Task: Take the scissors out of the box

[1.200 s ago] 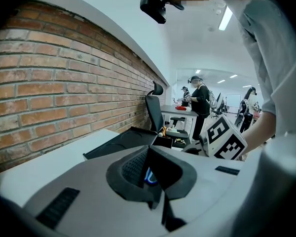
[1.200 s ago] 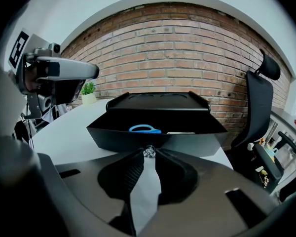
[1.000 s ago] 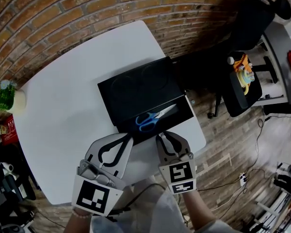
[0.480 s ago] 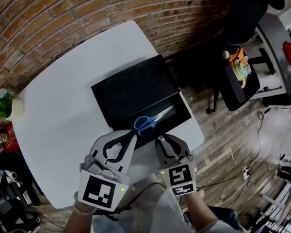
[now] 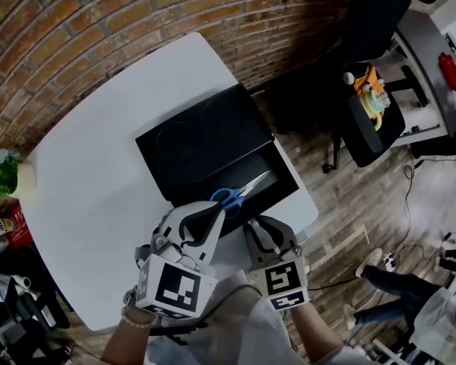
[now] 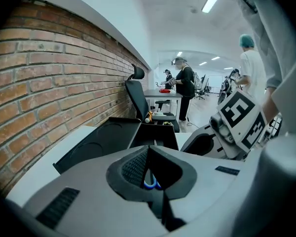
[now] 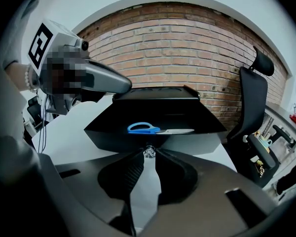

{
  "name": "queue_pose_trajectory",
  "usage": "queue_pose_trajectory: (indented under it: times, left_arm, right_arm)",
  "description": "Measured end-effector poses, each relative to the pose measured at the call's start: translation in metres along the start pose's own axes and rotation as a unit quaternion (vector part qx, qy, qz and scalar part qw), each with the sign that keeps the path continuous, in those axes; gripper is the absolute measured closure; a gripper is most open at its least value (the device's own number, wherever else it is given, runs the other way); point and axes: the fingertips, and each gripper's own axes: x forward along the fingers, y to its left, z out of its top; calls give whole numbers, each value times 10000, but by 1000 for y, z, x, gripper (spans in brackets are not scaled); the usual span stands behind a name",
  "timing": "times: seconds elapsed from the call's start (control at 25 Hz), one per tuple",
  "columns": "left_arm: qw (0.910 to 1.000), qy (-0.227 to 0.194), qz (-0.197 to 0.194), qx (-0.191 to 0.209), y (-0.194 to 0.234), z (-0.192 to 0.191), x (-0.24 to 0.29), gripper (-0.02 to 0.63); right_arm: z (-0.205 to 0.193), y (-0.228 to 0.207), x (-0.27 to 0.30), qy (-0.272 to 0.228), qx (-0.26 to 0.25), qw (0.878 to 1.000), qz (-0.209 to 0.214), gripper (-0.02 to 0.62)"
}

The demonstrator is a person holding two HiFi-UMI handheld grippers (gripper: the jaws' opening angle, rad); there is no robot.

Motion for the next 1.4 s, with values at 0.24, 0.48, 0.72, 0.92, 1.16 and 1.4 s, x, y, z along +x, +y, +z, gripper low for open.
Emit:
queue_pose_trajectory:
  times: [0.24, 0.48, 0.72, 0.92, 1.16, 1.4]
  left_arm:
    - [9993, 339, -105, 72, -7, -11, 15, 589]
    - [9951, 846, -386, 339, -23, -26, 32, 586]
    - [9874, 1400, -561, 479, -31, -35, 42, 519]
    - [9778, 1932, -603, 539, -32, -43, 49, 514]
    - [9665, 2372, -696, 689, -35, -45, 60, 514]
    - [9528, 2820, -763, 826, -34, -55, 68, 514]
  right_arm:
    - [-4, -1, -6, -44, 8, 10000, 24, 502]
    - [-5, -2, -6, -96, 15, 9999, 48, 502]
    - [-5, -3, -6, -143, 71, 9998, 117, 502]
    - [-5, -4, -6, -171, 17, 9997, 178, 502]
    - [-5, -5, -6, -220, 132, 9994, 237, 502]
    - [-6, -6, -7, -269, 199, 9990, 310, 502]
